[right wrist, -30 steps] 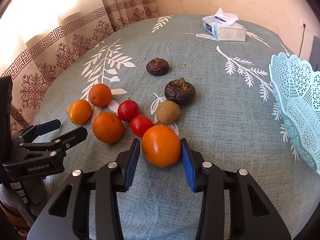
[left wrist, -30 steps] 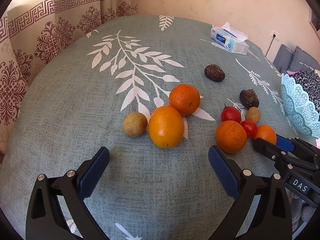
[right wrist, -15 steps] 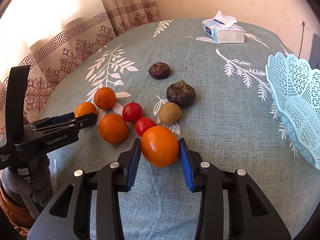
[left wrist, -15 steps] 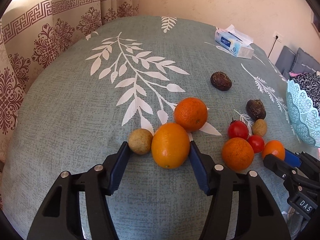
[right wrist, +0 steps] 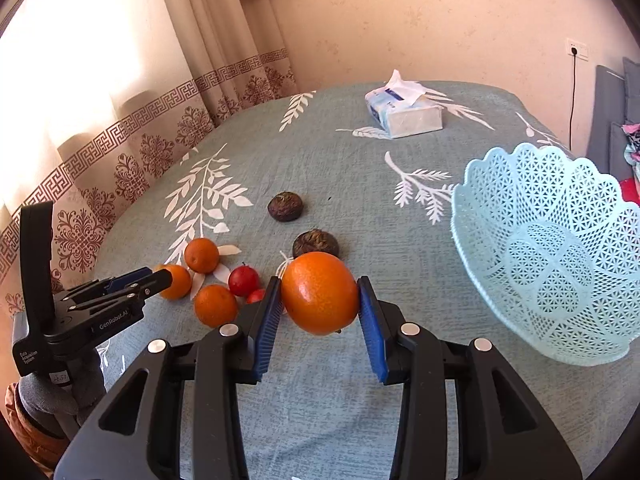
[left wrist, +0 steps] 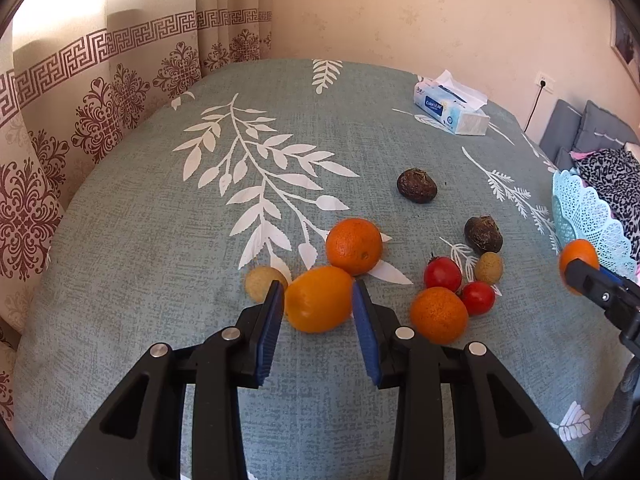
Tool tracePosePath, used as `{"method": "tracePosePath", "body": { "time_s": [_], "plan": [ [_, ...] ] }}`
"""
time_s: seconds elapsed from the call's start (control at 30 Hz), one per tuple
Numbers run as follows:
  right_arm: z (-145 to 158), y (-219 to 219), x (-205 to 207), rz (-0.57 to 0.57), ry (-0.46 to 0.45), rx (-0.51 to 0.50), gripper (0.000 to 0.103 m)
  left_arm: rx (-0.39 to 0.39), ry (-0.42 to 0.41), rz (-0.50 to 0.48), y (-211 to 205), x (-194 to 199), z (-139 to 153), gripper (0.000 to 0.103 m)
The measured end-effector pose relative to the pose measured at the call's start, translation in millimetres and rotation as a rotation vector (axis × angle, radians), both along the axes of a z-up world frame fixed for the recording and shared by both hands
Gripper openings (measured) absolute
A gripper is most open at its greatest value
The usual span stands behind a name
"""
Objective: Organize fruits
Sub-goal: 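Close the right gripper on an orange while the left gripper grasps another orange, then drop the orange into the blue basket with the right gripper while the left carries its orange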
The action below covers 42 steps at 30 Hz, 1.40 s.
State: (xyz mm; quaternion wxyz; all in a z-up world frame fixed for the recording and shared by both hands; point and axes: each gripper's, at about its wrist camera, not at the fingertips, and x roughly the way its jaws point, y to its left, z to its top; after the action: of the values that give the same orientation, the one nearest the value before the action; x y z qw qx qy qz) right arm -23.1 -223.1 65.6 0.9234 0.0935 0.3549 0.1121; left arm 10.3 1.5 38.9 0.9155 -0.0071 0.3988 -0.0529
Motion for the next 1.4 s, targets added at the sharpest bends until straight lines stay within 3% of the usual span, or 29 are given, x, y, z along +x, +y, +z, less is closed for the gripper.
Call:
{"method": "tracePosePath", "body": {
  "time_s": [0.07,0.13,0.4,0.57,0.73,0.8,1.03,1.4],
  "plan": [
    [3,-9,-1,-0.026,-0.009,0.006,0.039,0.001,0.007,0.003,0,1,-3,0.065],
    [5,-18,-2,-0.057,-0.014,0.009,0.039,0.010,0.006,0.010,0,2,-5,0.069],
    [21,-54,-7,-0.212,-0.069,-0.025,0.039,-0.030,0.083,0.005,6,19,-23,0.068],
    [17,-82,-4,-0.306,-0.042,-0.015,0.039,-0.050,0.086,-0.036,5,20,-23,0.043],
    [12,-104,-4,-0.407,-0.032,-0.014,0.041,-0.041,0.074,-0.035,2,15,-20,0.043],
    [12,-112,-6,-0.436,-0.037,0.005,0.051,-0.039,0.066,-0.032,1,12,-17,0.043],
    [20,-125,-12,-0.484,-0.072,0.029,0.051,-0.038,0.008,-0.060,-11,0,8,0.043],
    [39,-153,-29,-0.562,-0.118,0.106,0.057,-0.051,-0.052,-0.255,-89,-7,50,0.043]
  ]
}}
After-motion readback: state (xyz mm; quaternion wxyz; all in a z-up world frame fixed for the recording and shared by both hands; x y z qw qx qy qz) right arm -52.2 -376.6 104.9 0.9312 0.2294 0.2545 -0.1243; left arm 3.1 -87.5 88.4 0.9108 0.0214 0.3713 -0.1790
